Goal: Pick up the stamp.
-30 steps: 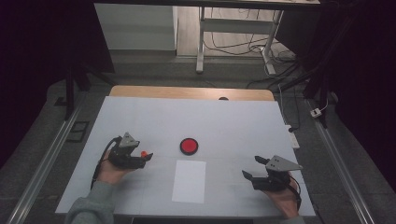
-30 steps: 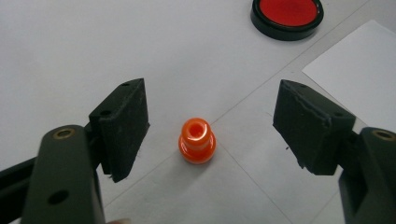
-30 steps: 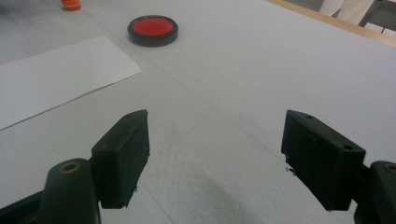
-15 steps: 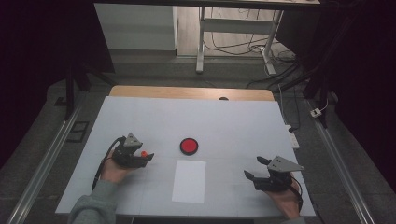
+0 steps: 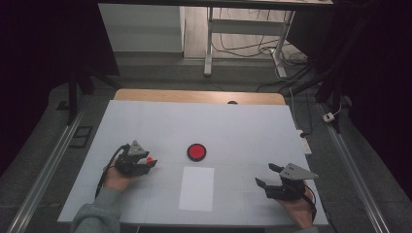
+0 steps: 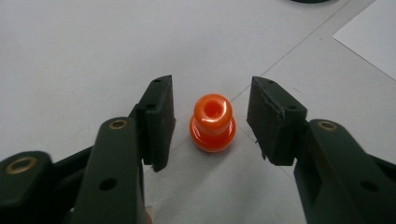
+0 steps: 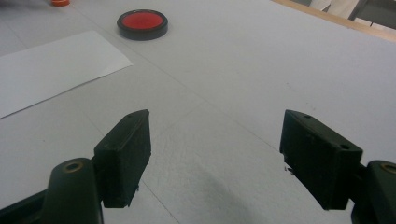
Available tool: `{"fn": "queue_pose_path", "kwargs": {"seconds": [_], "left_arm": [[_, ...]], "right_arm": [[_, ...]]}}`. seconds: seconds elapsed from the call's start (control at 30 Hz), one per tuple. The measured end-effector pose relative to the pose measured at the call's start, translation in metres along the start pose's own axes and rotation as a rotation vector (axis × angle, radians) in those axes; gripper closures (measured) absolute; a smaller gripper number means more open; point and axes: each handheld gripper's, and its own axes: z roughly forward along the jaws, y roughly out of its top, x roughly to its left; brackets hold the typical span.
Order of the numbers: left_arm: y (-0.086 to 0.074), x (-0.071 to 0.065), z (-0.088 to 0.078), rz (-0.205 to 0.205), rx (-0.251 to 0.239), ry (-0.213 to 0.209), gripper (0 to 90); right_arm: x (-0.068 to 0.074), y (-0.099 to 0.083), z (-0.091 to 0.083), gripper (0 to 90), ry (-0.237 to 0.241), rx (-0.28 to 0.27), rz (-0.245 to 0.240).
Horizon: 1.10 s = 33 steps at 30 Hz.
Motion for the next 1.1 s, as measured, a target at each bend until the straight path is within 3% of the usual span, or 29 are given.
{"fn": "queue_pose_path", "kwargs": {"seconds": [0.53, 0.8, 1.1], "left_arm": [[-0.0021, 0.0016, 0.0023, -0.004, 0.009, -0.012, 70.0], [-0.0014, 0.0022, 0.0007, -0.008, -0.002, -0.012, 71.9], [-0.0004, 0.0021, -0.0046, -0.025, -0.034, -0.047, 72.2]], "right_arm": [[0.0, -0.0004, -0.001, 24.6, -0.005, -0.001, 0.0], [0.0, -0.0006, -0.0015, 24.8, -0.007, -0.004, 0.005], [-0.0003, -0.001, -0.0012, 25.0, -0.008, -0.006, 0.003]]}}
